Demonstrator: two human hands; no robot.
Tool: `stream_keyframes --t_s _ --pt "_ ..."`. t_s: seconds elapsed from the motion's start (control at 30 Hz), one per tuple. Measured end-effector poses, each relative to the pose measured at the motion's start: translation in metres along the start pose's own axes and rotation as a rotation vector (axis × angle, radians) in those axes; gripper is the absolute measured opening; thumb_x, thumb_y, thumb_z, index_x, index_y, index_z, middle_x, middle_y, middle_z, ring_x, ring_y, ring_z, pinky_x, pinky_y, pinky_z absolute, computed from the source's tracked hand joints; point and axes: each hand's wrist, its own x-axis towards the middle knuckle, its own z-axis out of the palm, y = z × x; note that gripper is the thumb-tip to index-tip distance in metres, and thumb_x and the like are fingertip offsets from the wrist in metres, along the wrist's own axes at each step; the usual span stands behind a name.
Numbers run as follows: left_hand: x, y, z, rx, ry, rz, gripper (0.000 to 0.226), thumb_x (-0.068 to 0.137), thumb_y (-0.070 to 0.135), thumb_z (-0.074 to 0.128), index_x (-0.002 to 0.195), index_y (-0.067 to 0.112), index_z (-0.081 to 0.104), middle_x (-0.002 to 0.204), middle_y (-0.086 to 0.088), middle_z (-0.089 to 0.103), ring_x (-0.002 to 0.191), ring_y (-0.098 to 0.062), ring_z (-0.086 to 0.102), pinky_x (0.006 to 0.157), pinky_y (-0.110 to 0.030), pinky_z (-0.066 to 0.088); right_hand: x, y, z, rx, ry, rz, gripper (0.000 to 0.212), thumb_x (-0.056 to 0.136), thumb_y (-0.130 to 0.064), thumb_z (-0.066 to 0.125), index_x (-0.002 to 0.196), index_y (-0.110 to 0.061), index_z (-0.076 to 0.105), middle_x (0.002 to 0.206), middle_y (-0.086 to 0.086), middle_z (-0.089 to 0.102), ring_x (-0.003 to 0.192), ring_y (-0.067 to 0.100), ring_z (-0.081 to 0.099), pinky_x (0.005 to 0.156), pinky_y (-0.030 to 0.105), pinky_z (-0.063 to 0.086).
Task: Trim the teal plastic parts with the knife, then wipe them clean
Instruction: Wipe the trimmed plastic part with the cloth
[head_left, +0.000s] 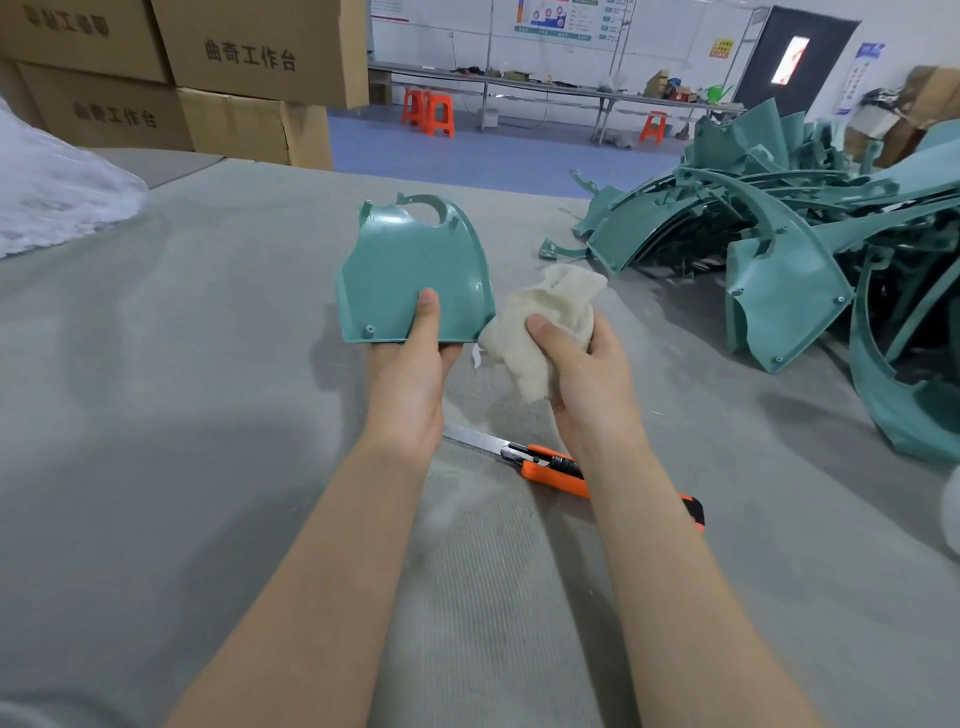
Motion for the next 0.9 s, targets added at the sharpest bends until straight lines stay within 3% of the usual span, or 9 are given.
stream_keyframes --t_s 0.07,0.2,0.33,0.4,0.47,0.57,0.73,0.8,0.9 --pt "-0.001 -0.002 0.001 -0.001 -0.01 -0.014 0.02 0.098 0.014 0.053 0.114 0.025 0.054 0.121 0.001 0.064 0.098 -0.011 0.069 0.082 -0.024 0.057 -0.002 0.002 0.005 -0.066 0.06 -0.1 0.016 0.09 -0.011 0.064 0.104 -0.019 0.062 0.105 0.007 0.07 0.1 0.023 0.067 0.088 0.039 0.054" --pt "-0.004 -0.002 0.004 0.023 -0.031 -0.041 0.026 0.098 0.015 0.053 0.124 0.019 0.054 0.121 -0.001 0.065 0.104 -0.015 0.067 0.084 -0.026 0.057 -0.009 0.008 0.015 -0.33 0.15 -0.302 0.027 0.092 -0.019 0.06 0.119 -0.017 0.054 0.102 -0.008 0.063 0.092 0.003 0.059 0.079 0.017 0.046" --pt "-0.005 -0.002 0.006 -0.025 -0.026 -0.068 0.033 0.1 0.014 0.05 0.132 0.01 0.052 0.125 -0.009 0.065 0.102 -0.019 0.068 0.083 -0.028 0.057 -0.014 0.015 0.021 -0.466 -0.086 -0.26 0.048 0.089 -0.031 0.066 0.131 -0.019 0.046 0.121 -0.002 0.06 0.112 0.016 0.058 0.091 0.037 0.05" --pt "-0.004 0.001 0.005 -0.059 -0.038 -0.089 0.033 0.1 0.013 0.049 0.133 0.008 0.052 0.121 -0.009 0.066 0.096 -0.017 0.069 0.079 -0.026 0.058 -0.014 0.016 0.023 -0.492 -0.105 -0.304 0.032 0.092 -0.028 0.064 0.122 -0.026 0.053 0.109 -0.006 0.065 0.102 0.014 0.062 0.09 0.04 0.052" --pt "-0.003 0.004 0.005 -0.072 -0.069 -0.121 0.035 0.1 0.013 0.049 0.134 0.007 0.051 0.114 -0.008 0.067 0.087 -0.014 0.07 0.076 -0.024 0.058 -0.013 0.015 0.021 -0.43 -0.101 -0.336 0.018 0.095 -0.023 0.06 0.103 -0.039 0.057 0.094 -0.012 0.067 0.092 0.011 0.064 0.085 0.037 0.053" --pt "-0.003 0.007 0.006 -0.074 -0.091 -0.16 0.037 0.099 0.013 0.05 0.135 0.007 0.05 0.114 -0.009 0.066 0.082 -0.012 0.07 0.07 -0.022 0.058 -0.01 0.012 0.018 -0.305 -0.079 -0.324 0.024 0.096 -0.017 0.057 0.096 -0.04 0.061 0.088 -0.016 0.068 0.088 0.005 0.063 0.086 0.034 0.053" --pt "-0.004 0.008 0.009 0.006 -0.132 -0.127 0.033 0.099 0.013 0.049 0.132 0.008 0.051 0.109 -0.007 0.069 0.086 -0.016 0.071 0.073 -0.028 0.059 -0.004 0.014 0.018 -0.078 0.069 -0.2 0.012 0.097 -0.013 0.054 0.103 -0.023 0.056 0.099 0.0 0.07 0.087 0.012 0.068 0.075 0.029 0.056" --pt "-0.005 0.01 0.008 -0.009 -0.151 -0.118 0.03 0.098 0.012 0.051 0.128 0.013 0.053 0.115 -0.004 0.068 0.095 -0.015 0.07 0.079 -0.029 0.059 0.002 0.011 0.008 -0.044 0.162 -0.072 0.006 0.097 -0.014 0.052 0.103 -0.014 0.053 0.092 0.012 0.069 0.075 0.022 0.068 0.066 0.034 0.056" --pt "-0.005 0.011 0.008 -0.016 -0.176 -0.118 0.022 0.097 0.013 0.055 0.117 0.02 0.057 0.109 0.002 0.07 0.089 -0.01 0.071 0.072 -0.025 0.058 0.009 0.005 -0.012 0.061 0.284 0.041 0.009 0.1 -0.014 0.05 0.102 -0.006 0.055 0.076 0.011 0.065 0.057 0.013 0.063 0.056 0.025 0.051"
